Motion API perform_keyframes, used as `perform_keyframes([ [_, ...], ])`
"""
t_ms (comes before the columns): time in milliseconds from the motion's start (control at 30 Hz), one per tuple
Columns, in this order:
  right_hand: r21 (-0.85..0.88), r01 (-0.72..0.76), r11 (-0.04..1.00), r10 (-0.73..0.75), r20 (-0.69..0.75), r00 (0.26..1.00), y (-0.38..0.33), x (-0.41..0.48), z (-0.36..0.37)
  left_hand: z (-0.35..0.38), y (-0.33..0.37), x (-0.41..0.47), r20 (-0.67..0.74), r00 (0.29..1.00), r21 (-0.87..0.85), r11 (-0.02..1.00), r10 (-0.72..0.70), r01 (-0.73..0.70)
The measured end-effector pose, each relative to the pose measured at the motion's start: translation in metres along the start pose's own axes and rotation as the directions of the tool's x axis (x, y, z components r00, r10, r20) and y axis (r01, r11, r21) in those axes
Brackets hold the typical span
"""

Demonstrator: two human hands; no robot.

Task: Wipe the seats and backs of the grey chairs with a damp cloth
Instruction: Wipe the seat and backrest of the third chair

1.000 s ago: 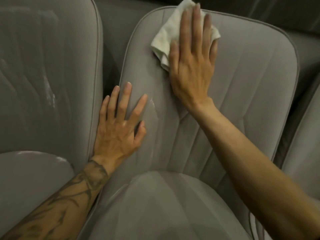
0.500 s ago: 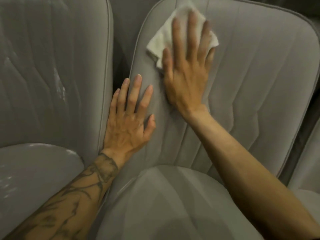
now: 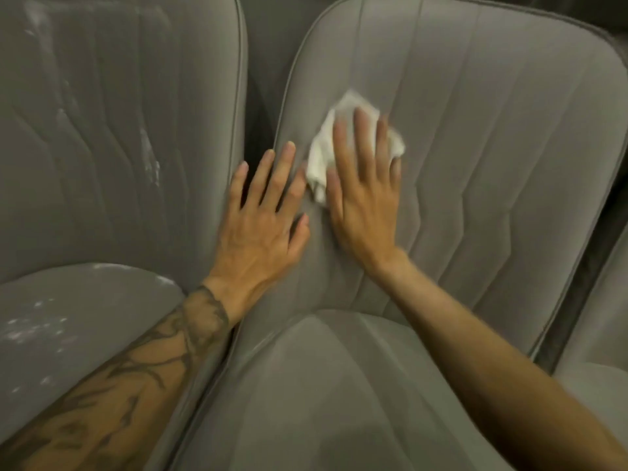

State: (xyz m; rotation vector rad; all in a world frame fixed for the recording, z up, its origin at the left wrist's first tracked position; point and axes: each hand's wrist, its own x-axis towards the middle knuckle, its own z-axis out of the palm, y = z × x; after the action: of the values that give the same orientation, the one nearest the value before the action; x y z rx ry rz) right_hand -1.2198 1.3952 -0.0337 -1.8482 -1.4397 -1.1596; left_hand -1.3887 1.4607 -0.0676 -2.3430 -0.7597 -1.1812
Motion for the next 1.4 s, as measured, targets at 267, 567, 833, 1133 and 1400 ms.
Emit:
perform_keyframes([
  [267,0.067,-0.110,0.992,0.116,-0.085,0.990,-0.007,0.054,-0.004,-0.022,-0.059,-0.033,-0.005,1.000,0.056,0.998,0.029,-0.029],
  [567,0.206,-0.099,0.973,0.077,0.112,0.991,-0.048,-0.048,0.008,-0.009,-0.047,-0.026,-0.030,0.978,-0.235,0.953,-0.205,0.193],
  [833,0.110,-0.095,0.989,0.110,-0.146,0.983,-0.010,0.023,0.023,-0.005,-0.052,-0.029,-0.040,0.981,-0.255,0.951,-0.190,0.174],
  [1133,-0.001,-0.013,1.000,0.013,0.039,0.999,0.001,-0.047,0.018,-0.005,-0.054,-0.029,-0.028,0.982,-0.273,0.946,-0.188,0.173],
  [1400,0.264,0.084,0.961,-0.112,0.096,0.989,-0.041,-0.096,0.030,-0.006,-0.053,-0.029,-0.043,0.982,-0.264,0.951,-0.182,0.164],
])
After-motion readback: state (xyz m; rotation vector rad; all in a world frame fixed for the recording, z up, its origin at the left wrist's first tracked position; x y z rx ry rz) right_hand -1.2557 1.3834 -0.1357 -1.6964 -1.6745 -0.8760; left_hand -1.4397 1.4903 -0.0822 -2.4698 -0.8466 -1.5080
